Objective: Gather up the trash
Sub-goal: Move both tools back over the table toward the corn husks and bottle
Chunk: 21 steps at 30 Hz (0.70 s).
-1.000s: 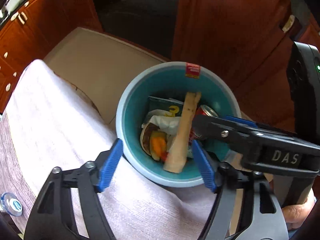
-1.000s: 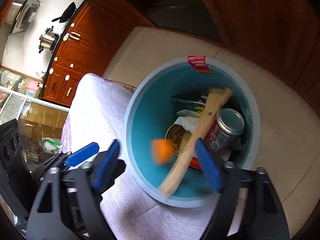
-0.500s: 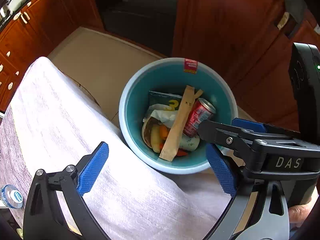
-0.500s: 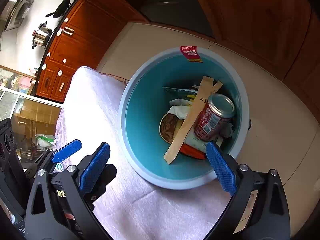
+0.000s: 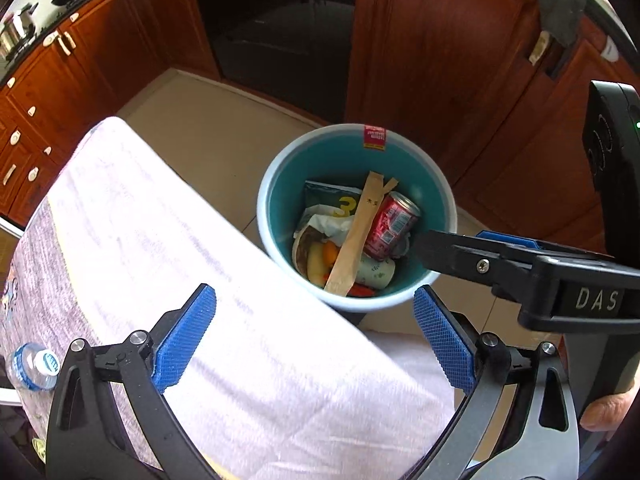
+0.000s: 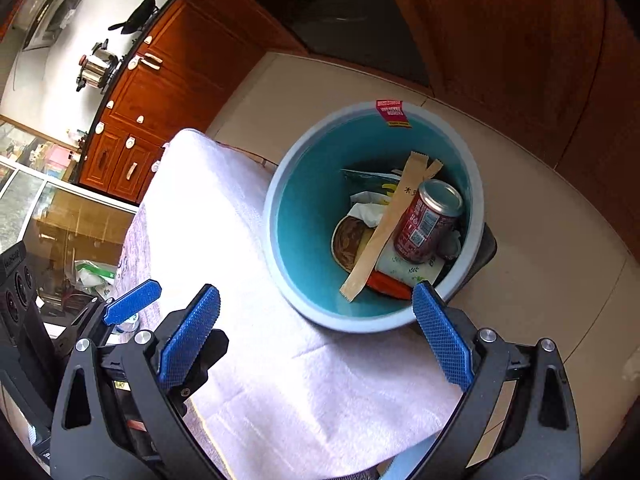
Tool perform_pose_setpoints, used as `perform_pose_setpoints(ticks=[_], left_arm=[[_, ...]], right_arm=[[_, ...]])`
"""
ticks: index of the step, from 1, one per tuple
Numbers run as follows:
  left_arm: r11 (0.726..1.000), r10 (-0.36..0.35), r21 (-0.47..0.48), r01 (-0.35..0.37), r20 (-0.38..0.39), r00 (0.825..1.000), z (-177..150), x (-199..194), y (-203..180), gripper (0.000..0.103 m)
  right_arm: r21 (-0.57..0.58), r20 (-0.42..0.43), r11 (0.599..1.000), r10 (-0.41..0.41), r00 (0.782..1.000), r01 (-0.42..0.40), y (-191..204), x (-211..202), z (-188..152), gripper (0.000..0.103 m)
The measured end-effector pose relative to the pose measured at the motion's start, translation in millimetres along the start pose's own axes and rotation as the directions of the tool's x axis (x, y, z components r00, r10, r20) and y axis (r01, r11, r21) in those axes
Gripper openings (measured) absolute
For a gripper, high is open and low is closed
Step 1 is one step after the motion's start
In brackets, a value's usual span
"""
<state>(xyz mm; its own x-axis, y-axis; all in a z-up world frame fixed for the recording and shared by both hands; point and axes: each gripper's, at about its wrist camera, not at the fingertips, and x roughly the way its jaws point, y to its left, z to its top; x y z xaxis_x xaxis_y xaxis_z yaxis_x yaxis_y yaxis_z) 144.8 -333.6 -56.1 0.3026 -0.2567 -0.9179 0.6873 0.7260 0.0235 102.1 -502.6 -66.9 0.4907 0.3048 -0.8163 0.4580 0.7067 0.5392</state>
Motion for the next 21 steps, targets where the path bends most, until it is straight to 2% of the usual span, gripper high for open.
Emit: perform_pose_setpoints(ticks=[11,16,21], left_arm=[[0.997,-0.003,-0.078,0.007,0.045,0.999,-40,-36,29,0.099],[0.990,0.009,-0.140,-0.001,0.056,0.998,-73,-51,57,0.099],[0.972,0.054,-0.233,-0.041,0.048,0.997,-116,-62,97,0.099]], right_arm=[[-0.035,-0.013,0.999,0.011,1.000,-0.011,29,-15,-31,0.096],[-0.095,-0.044,0.995,0.019,0.999,-0.023,63,-7,-49,0.096],[-0.178,-0.103,0.982,0.041,0.994,-0.059,109,11,-71,0.096]])
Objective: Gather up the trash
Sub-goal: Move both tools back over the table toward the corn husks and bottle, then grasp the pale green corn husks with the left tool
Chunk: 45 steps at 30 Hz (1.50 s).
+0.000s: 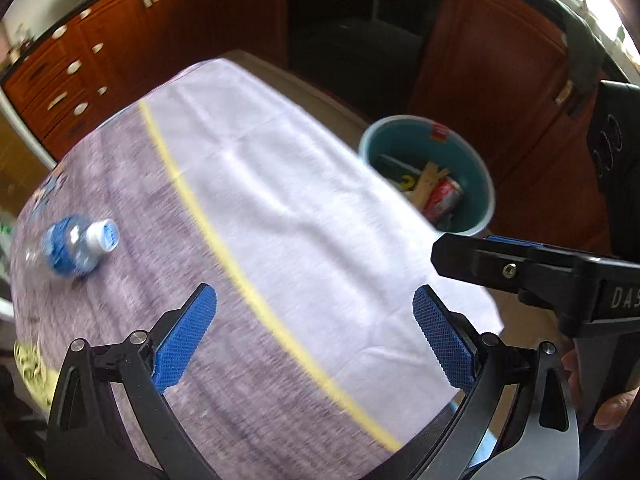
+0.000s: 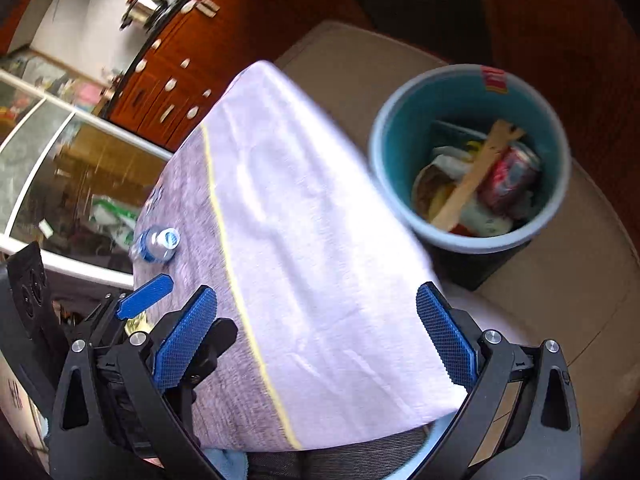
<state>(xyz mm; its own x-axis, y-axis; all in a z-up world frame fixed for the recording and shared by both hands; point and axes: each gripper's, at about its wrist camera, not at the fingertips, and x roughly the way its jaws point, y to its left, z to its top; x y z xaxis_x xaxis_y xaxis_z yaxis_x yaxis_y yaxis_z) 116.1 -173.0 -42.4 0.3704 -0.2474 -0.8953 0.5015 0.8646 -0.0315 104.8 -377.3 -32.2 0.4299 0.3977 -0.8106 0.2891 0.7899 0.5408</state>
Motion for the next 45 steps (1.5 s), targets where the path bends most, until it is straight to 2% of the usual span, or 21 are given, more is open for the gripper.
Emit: perform_pose_setpoints(ticks=[4,8,12,17,22,25,27,32,37,39,41,43,45], left_arm=[[0.995,0.049,-0.085,-0.050,-0.007,0.999,-23,-11,48,0.099],[0.977,0.122,-0.175,-0.120,0.003,0.993,-47,-30,94,0.099],[0.946,0.144,-0.296,-0.135,0.008,0.990,-76,-48,141,0.099],[0.904,0.207,-0.382,-0.192,0.000,0.978,-109,-64,186,0.099],[0.838,0.249,-0.497,-0.225,-0.019,0.968,-135,-70,238,0.099],[0.800,0.247,-0.558,-0.223,-0.033,0.968,-145,-63,260,0.099],[0.787,0.233,-0.578,-0.217,-0.047,0.971,-149,-54,267,0.099],[0.770,0.193,-0.610,-0.185,-0.053,0.980,-152,-33,276,0.099],[0.770,0.157,-0.625,-0.127,-0.007,0.988,-150,-21,282,0.098],[0.778,0.165,-0.617,-0.119,0.018,0.986,-148,-20,282,0.085],[0.796,0.160,-0.596,-0.106,0.038,0.986,-145,-20,281,0.062],[0.811,0.163,-0.576,-0.100,0.057,0.985,-141,-22,282,0.050],[0.832,0.184,-0.541,-0.119,0.067,0.981,-134,-25,281,0.045]], right_arm=[[-0.073,-0.054,0.997,0.014,0.998,-0.018,42,23,-10,0.096],[-0.150,-0.108,0.988,0.023,0.994,-0.040,84,45,-24,0.096],[-0.218,-0.165,0.975,0.015,0.986,-0.051,121,66,-41,0.096],[-0.302,-0.218,0.952,-0.014,0.976,-0.053,163,86,-59,0.096],[-0.368,-0.256,0.928,-0.038,0.966,-0.061,196,104,-71,0.096],[-0.396,-0.278,0.916,-0.050,0.959,-0.067,212,117,-78,0.096],[-0.415,-0.290,0.907,-0.061,0.955,-0.068,222,127,-83,0.096],[-0.447,-0.314,0.893,-0.099,0.944,-0.055,236,147,-87,0.096],[-0.455,-0.307,0.890,-0.121,0.944,-0.034,240,156,-80,0.096],[-0.460,-0.295,0.887,-0.124,0.947,-0.027,243,158,-76,0.096],[-0.478,-0.275,0.878,-0.126,0.953,-0.022,246,159,-72,0.096],[-0.502,-0.258,0.865,-0.132,0.957,-0.016,251,160,-71,0.096],[-0.532,-0.242,0.846,-0.138,0.960,-0.013,258,163,-68,0.096]])
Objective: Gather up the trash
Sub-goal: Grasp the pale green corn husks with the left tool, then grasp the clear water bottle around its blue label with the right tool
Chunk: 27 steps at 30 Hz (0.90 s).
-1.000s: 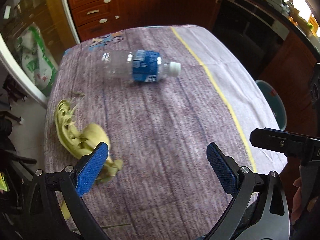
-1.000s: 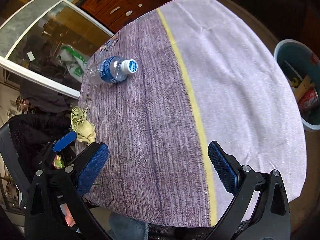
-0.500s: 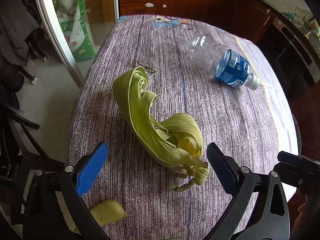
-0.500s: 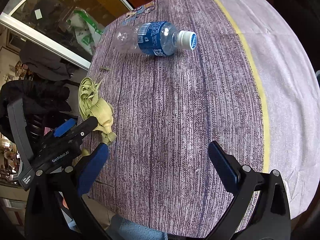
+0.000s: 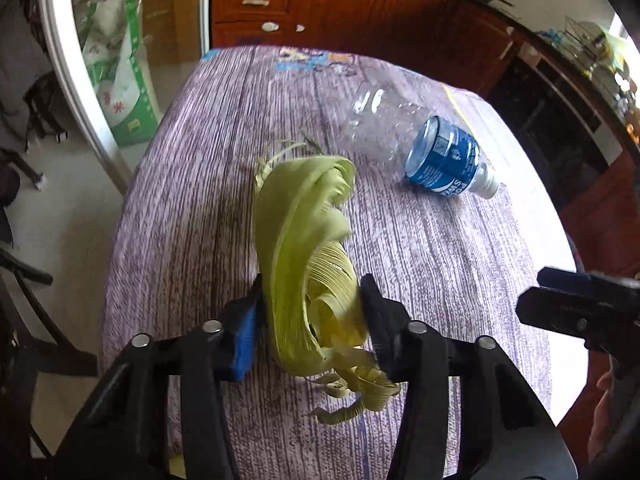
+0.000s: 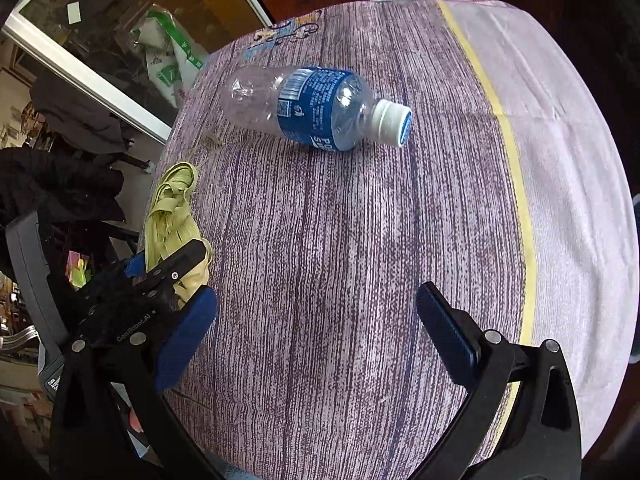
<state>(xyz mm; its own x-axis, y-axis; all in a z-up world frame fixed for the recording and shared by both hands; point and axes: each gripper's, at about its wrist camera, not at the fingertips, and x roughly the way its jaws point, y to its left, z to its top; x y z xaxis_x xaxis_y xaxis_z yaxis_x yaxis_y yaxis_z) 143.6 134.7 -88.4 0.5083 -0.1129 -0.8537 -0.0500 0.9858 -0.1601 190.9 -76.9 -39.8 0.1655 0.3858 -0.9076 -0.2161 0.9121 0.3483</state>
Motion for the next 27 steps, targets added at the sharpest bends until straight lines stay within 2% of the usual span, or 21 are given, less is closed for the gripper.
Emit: perform_pose_setpoints(ticks=[4,9,13,17,23,26,27], left_arm=[[1.000,-0.009,0.016,0.008,0.020,1.000,18,1,4,0.044],[1.000,-0.027,-0.008,0.028,0.017,0.999,36,8,19,0.044],[0.999,-0.035,-0.006,0.035,-0.009,0.999,39,15,27,0.045],[0.999,-0.042,-0.001,0.042,-0.034,0.999,39,22,32,0.048],[0.999,-0.028,0.014,0.029,-0.038,0.999,40,27,31,0.055],[1.000,-0.019,0.021,0.020,-0.042,0.999,38,29,31,0.060],[1.000,-0.021,0.020,0.022,-0.045,0.999,38,30,31,0.062]], right_arm=[[-0.095,0.022,0.994,-0.046,0.999,0.048,16,2,23,0.096],[-0.218,0.080,0.967,-0.117,0.990,0.132,35,4,71,0.096],[-0.321,0.049,0.933,-0.155,0.987,0.163,44,28,108,0.096],[-0.418,-0.010,0.890,-0.204,0.979,0.182,54,60,125,0.096],[-0.423,-0.045,0.886,-0.228,0.973,0.188,49,86,131,0.096],[-0.399,-0.037,0.898,-0.221,0.975,0.188,43,88,131,0.089],[-0.388,-0.036,0.904,-0.209,0.977,0.179,41,88,130,0.083]])
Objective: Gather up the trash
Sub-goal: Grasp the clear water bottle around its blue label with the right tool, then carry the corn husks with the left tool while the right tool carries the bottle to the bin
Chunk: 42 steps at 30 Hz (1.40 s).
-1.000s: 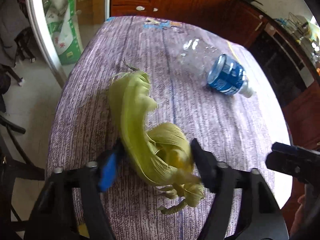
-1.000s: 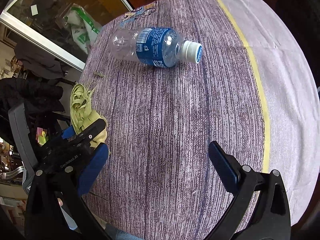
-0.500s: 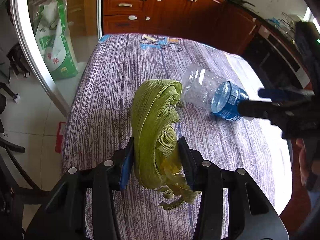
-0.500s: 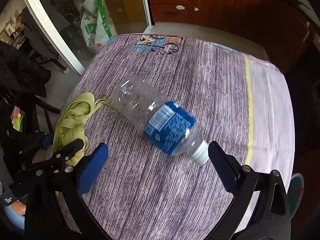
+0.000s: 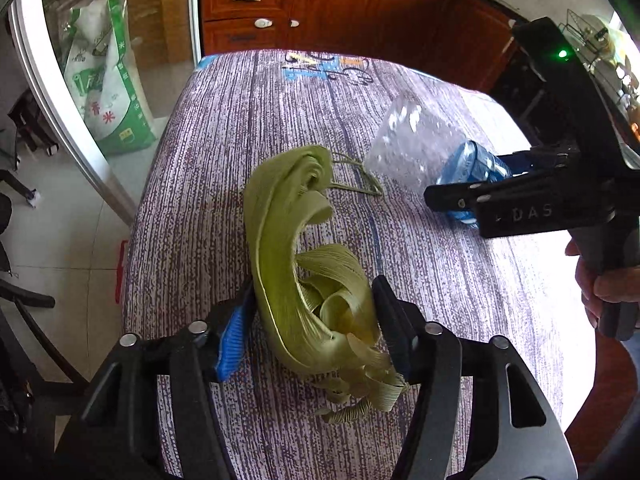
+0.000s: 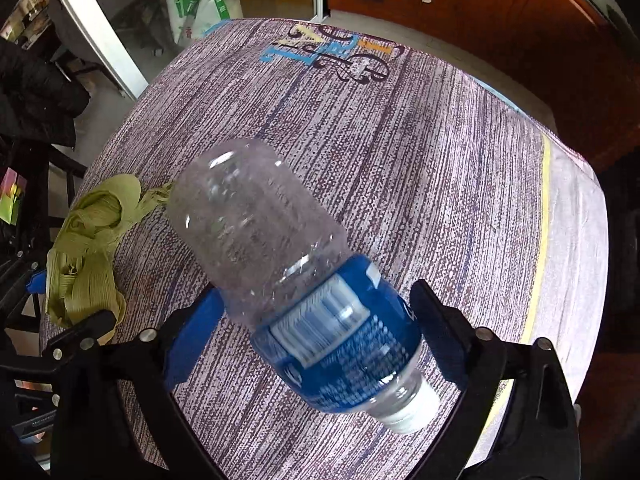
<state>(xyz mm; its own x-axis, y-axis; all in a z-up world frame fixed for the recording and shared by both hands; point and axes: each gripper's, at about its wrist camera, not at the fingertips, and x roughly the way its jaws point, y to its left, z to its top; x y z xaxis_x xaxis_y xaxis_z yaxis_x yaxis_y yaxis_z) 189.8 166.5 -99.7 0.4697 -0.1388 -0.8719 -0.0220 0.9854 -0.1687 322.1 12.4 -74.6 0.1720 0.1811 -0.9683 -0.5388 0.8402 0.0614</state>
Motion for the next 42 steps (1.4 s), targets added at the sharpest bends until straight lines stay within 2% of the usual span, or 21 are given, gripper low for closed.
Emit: perform_pose_setpoints(ticks=[4,6,9,12,14,15,17,19,23,28,32,37,42], left_arm=[[1.000,-0.001,-0.007,0.000,-0.010,1.000,-2,2,1,0.066],[1.000,-0.005,-0.009,0.005,-0.016,1.000,-4,4,1,0.067],[1.000,-0.007,-0.007,0.007,-0.038,0.999,-9,10,0,0.069],[1.000,0.016,0.023,-0.015,-0.020,1.000,-13,8,-8,0.056],[0.999,0.037,0.037,-0.036,-0.010,0.999,-14,4,-13,0.050],[0.998,0.045,0.039,-0.045,-0.006,0.999,-15,2,-14,0.050],[0.998,0.048,0.038,-0.049,0.003,0.999,-15,-4,-16,0.048],[0.998,0.043,0.038,-0.044,0.010,0.999,-14,-11,-20,0.048],[0.997,0.013,0.070,-0.015,0.023,1.000,-9,-25,-43,0.048],[0.989,-0.035,0.146,0.030,0.035,0.999,0,-37,-94,0.048],[0.969,-0.091,0.232,0.083,0.024,0.996,3,-42,-153,0.049],[0.922,-0.149,0.361,0.143,-0.010,0.989,2,-36,-247,0.049],[0.858,-0.201,0.472,0.203,-0.056,0.978,-4,-28,-342,0.049]], right_arm=[[0.061,-0.011,0.997,0.044,0.999,-0.044,-4,-3,-8,0.081],[0.097,-0.023,0.991,0.100,0.995,-0.097,-2,-4,-14,0.081],[0.107,-0.023,0.986,0.131,0.991,-0.128,5,-4,-21,0.081],[0.118,-0.044,0.987,0.113,0.993,-0.107,8,7,-23,0.081],[0.109,-0.016,0.991,0.085,0.996,-0.083,11,7,-26,0.071],[0.106,-0.010,0.992,0.076,0.997,-0.074,13,5,-28,0.071],[0.172,0.005,0.974,0.150,0.989,-0.149,6,-1,-37,0.071],[0.209,0.042,0.959,0.189,0.981,-0.194,-1,-12,-47,0.071],[0.313,0.116,0.896,0.292,0.949,-0.314,-26,-35,-75,0.071],[0.378,0.202,0.856,0.297,0.933,-0.354,-62,-73,-115,0.071],[0.454,0.277,0.820,0.241,0.930,-0.348,-109,-108,-166,0.071],[0.573,0.342,0.756,0.130,0.931,-0.316,-175,-141,-239,0.071],[0.690,0.395,0.654,0.019,0.919,-0.310,-242,-167,-320,0.071]])
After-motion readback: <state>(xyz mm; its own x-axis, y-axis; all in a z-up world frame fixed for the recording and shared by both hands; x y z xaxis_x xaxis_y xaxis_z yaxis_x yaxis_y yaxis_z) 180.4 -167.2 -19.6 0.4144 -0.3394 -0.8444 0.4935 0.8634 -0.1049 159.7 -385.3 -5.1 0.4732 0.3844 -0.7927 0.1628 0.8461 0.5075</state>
